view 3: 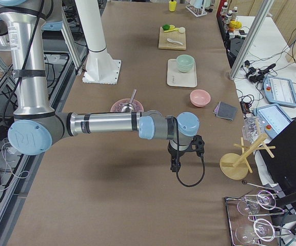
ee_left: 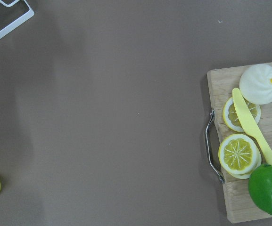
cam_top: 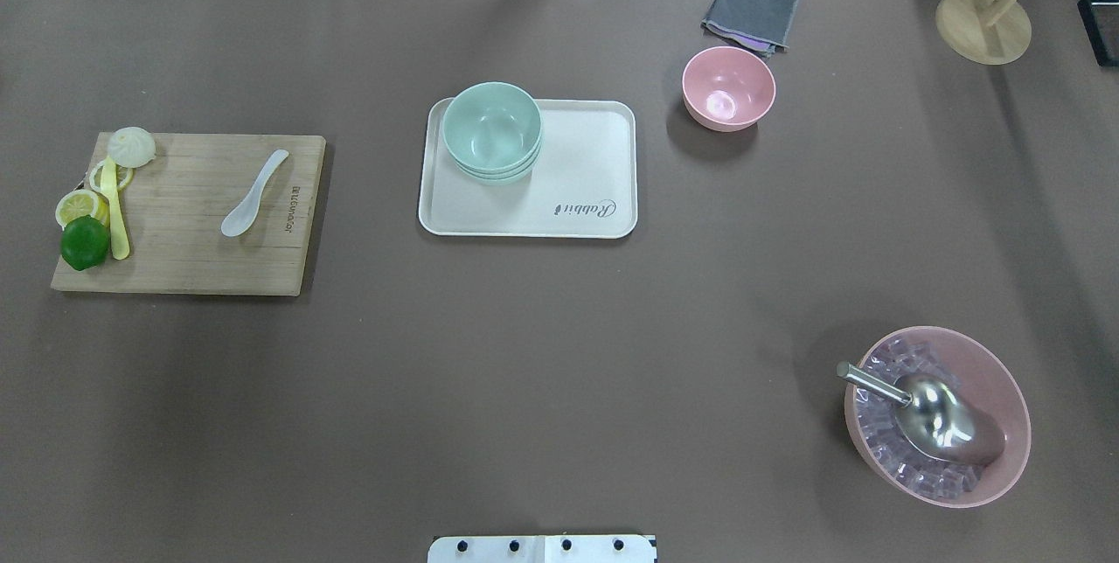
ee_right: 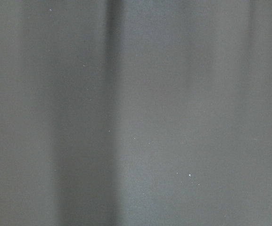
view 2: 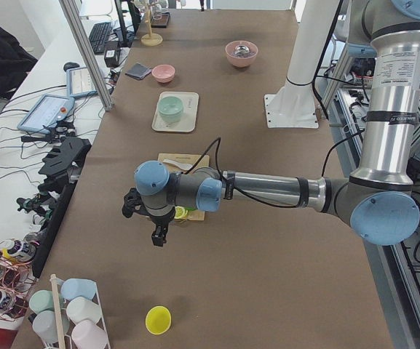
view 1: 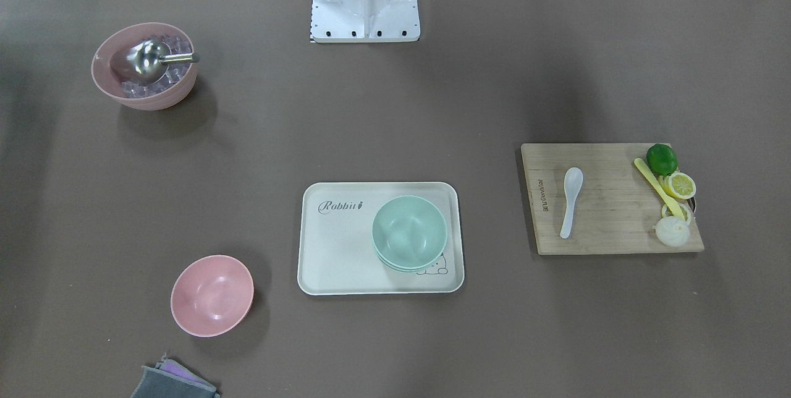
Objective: Stack pink bowl on green and place spoon
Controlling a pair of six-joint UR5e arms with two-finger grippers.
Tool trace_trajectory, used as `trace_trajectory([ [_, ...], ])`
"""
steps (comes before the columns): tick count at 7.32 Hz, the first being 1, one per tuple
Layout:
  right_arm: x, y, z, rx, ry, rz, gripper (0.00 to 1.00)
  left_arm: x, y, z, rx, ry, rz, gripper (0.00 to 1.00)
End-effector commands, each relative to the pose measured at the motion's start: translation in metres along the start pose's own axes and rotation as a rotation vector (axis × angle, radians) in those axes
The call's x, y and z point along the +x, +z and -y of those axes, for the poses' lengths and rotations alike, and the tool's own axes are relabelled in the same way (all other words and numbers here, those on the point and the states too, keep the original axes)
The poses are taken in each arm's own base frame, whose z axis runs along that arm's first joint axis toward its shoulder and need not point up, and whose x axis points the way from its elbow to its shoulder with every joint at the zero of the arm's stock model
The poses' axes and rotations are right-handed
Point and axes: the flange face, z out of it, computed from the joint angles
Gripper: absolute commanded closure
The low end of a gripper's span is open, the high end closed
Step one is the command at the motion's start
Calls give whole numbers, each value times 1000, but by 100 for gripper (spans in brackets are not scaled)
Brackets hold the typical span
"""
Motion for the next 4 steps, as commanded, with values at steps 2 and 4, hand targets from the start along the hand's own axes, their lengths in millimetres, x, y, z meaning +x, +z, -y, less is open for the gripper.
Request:
trace_trajectory([
  [2, 0, 0, 0, 0, -2, 0, 0, -1, 1, 0, 0, 0, 0, 2],
  [4, 2, 2, -2, -3, -4, 0, 0, 1, -1, 2, 2, 2, 0, 2],
])
